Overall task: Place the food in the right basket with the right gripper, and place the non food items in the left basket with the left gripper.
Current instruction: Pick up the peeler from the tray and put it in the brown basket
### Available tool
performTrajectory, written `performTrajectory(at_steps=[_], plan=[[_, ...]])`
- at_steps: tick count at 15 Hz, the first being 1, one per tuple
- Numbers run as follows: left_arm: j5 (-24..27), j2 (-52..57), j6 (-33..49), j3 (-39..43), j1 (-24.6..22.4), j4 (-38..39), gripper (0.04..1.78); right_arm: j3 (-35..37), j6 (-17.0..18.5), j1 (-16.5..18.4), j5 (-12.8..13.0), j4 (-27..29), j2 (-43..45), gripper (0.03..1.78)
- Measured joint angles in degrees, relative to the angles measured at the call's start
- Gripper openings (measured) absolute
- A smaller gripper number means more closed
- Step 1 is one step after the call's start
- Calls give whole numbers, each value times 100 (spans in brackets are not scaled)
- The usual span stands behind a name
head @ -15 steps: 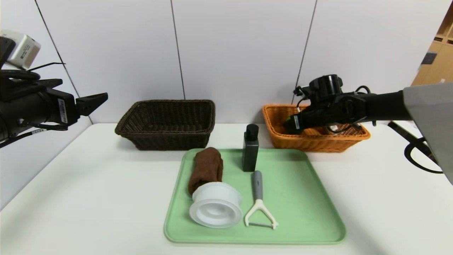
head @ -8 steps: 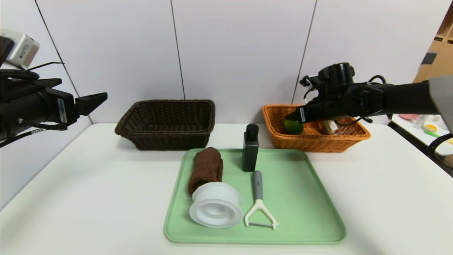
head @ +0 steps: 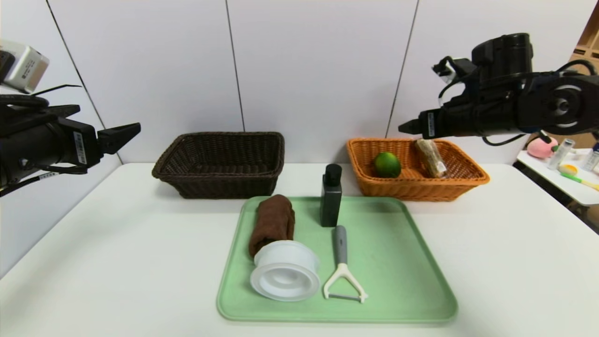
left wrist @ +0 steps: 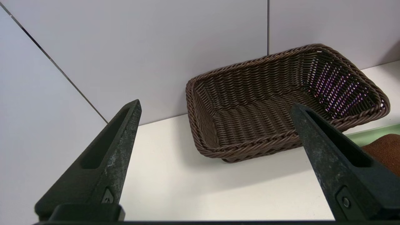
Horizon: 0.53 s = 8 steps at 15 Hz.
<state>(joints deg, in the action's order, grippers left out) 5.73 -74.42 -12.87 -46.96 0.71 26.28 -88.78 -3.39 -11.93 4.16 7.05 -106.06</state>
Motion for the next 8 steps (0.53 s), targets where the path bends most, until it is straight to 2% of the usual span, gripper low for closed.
performTrajectory(at_steps=[2, 4, 6, 8], plan=[[-6, -2, 26, 168, 0, 6, 169, 417, 379, -223, 262, 26, 545, 169], [-6, -2, 43, 369, 2, 9, 169, 701, 845, -758, 610, 202, 909, 169], [-6, 33, 45, 532, -2, 12, 169, 709, 1399, -1408, 788, 791, 1078, 169], [2, 122, 30, 652, 0, 21, 169, 428, 2003, -1948, 844, 1484, 1045, 169]])
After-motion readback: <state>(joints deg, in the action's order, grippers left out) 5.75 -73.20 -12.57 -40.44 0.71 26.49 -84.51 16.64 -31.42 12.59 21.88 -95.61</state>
